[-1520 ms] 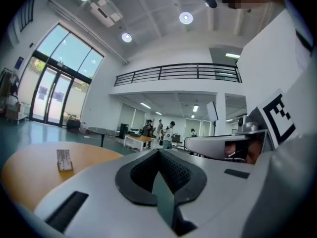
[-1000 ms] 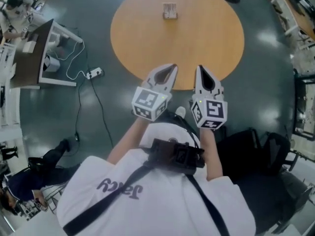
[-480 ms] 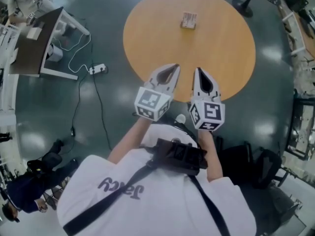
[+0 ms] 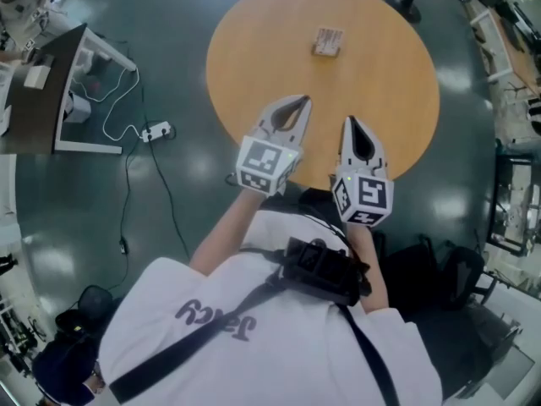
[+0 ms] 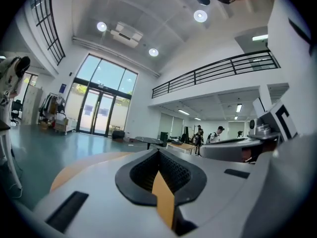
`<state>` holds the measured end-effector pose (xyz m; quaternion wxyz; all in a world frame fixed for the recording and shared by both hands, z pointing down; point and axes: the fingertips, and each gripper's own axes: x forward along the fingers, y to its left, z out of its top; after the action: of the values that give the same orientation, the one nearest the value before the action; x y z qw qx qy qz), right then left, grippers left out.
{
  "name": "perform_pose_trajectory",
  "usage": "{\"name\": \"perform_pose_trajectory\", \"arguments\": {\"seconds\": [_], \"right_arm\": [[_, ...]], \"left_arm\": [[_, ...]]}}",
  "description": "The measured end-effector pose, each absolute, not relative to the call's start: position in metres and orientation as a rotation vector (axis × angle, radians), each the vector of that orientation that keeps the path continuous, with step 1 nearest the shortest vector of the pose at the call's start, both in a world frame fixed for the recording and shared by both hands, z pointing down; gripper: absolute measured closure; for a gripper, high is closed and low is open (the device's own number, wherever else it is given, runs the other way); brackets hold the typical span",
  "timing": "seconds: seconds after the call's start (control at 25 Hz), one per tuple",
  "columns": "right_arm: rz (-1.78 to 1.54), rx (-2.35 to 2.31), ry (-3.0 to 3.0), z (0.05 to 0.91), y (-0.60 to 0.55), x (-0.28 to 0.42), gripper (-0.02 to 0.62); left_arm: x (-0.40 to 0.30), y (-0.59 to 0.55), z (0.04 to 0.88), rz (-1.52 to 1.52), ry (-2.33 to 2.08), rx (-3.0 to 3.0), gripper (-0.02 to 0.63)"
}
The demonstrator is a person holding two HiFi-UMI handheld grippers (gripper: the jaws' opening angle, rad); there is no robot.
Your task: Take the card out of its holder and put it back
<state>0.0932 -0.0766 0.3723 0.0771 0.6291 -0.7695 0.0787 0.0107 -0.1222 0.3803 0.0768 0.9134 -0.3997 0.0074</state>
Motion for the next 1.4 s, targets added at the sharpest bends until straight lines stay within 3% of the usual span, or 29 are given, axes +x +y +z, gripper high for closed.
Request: {"name": "perform_pose_trajectory", "arguments": {"seconds": [0.52,0.76,1.4], "right_arm": [[0.293,1.863,-2.283,0.399,-0.115,0.108,0.574],[0.148,1.883,-2.248,0.400,-0.142,0.138,0.572],[0.367,1.774,-2.311,0.447,-0.202,0.155,0.574]], "left_arm": [[0.023,-0.160,0.421,0.098,-1.125,2.687,0.592],[0.040,-0.171,0.427,0.063,-1.068,2.694,0.594],[0.023,-0.251,0.485,0.256,-1.079,2.676,0.591]]}}
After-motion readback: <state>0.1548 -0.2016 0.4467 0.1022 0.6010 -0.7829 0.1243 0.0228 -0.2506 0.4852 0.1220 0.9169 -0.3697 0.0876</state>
